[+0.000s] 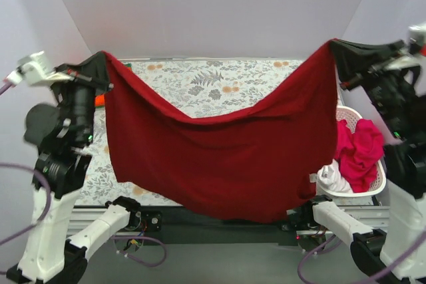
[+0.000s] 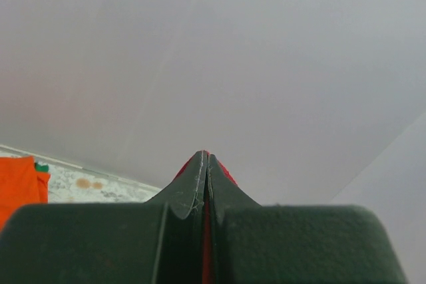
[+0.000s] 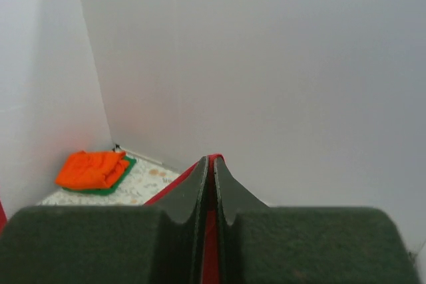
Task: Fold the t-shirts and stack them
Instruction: Flatten the tshirt out
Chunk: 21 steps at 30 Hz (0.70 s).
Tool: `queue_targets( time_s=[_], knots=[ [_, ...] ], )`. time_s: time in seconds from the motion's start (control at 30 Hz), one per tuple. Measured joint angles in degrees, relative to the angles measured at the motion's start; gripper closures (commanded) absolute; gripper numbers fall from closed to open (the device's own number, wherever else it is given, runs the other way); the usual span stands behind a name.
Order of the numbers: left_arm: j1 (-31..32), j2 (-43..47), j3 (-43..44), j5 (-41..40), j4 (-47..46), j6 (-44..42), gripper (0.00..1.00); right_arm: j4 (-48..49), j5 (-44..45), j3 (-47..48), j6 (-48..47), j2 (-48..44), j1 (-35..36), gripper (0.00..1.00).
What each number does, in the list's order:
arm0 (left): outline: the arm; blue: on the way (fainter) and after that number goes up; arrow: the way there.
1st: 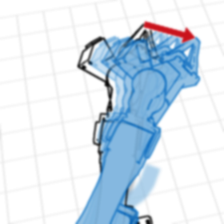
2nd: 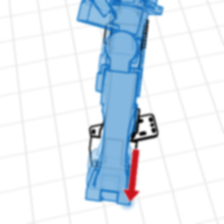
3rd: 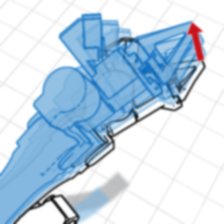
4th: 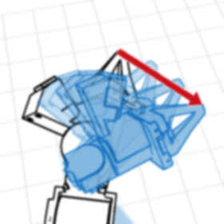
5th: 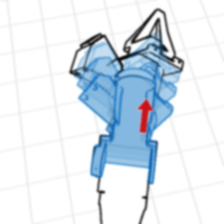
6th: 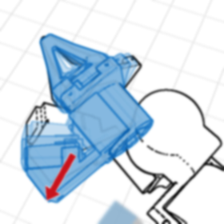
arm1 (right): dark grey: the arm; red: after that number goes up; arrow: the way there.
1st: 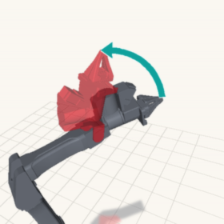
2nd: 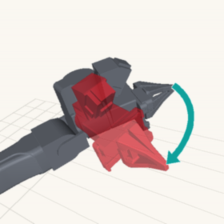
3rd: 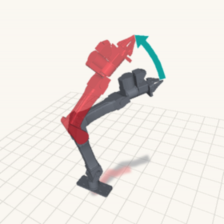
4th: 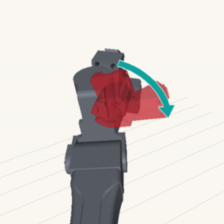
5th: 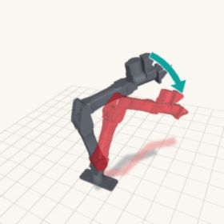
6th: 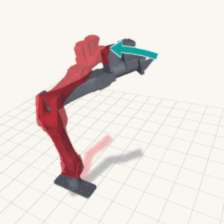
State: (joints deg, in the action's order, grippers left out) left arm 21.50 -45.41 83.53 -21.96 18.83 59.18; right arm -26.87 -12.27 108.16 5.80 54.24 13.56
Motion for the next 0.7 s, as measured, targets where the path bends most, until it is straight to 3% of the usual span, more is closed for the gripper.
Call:
queue_targets(
  time_s=[0.2,0.4,0.53,0.7],
  knots=[
    [-0.04,-16.79,-0.09,-0.39,-3.76,-2.08,1.00,3.15,3.08,-6.23,-0.04,11.50,0.00,0.99],
    [-1.33,-32.37,6.27,1.60,-4.31,-5.03,1.00,3.19,5.38,2.32,-0.92,26.51,-0.07,0.99],
    [-2.29,-34.29,12.02,2.73,-6.54,-8.15,1.00,3.50,6.01,9.55,-1.79,29.77,-0.22,0.99],
    [-2.64,-30.56,15.47,3.93,-11.39,-11.45,1.00,6.01,6.56,13.27,-3.10,26.80,-0.48,0.99]
  ],
)
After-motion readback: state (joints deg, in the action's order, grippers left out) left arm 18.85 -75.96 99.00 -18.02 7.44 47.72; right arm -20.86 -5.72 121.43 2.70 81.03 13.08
